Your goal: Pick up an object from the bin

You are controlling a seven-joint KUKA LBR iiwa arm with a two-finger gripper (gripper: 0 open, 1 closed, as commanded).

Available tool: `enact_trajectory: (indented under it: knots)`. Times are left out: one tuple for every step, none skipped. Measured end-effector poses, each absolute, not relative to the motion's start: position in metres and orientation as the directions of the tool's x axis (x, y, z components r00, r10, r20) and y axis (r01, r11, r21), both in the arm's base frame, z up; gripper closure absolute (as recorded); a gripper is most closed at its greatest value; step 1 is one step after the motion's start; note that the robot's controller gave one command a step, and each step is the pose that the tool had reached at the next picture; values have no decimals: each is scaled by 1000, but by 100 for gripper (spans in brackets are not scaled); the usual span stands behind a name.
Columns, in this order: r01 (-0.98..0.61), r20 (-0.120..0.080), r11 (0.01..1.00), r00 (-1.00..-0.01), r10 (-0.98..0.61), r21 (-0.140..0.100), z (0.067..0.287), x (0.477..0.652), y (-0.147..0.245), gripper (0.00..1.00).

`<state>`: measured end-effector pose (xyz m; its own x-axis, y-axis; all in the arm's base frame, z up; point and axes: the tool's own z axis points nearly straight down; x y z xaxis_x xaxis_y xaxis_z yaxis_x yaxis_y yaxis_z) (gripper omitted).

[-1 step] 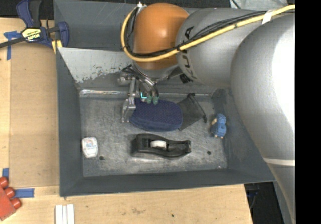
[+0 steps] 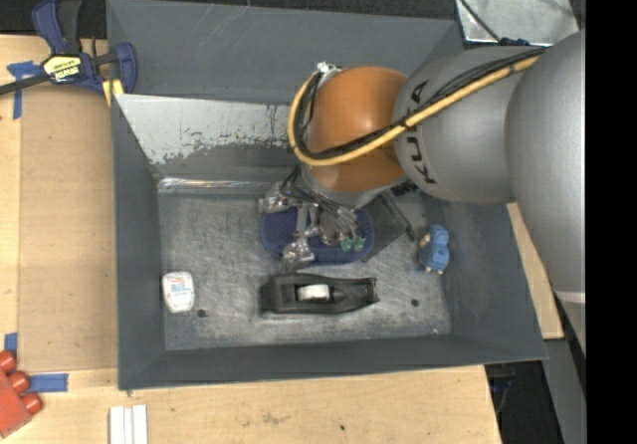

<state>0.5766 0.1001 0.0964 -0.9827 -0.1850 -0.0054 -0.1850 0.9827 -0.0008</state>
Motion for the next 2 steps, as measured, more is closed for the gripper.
enact_trajectory:
  knots:
    - [-181,-6,983,-983,-181,0,77,595,54,0]
    - [-183,-8,983,-983,-183,0,79,595,57,100]
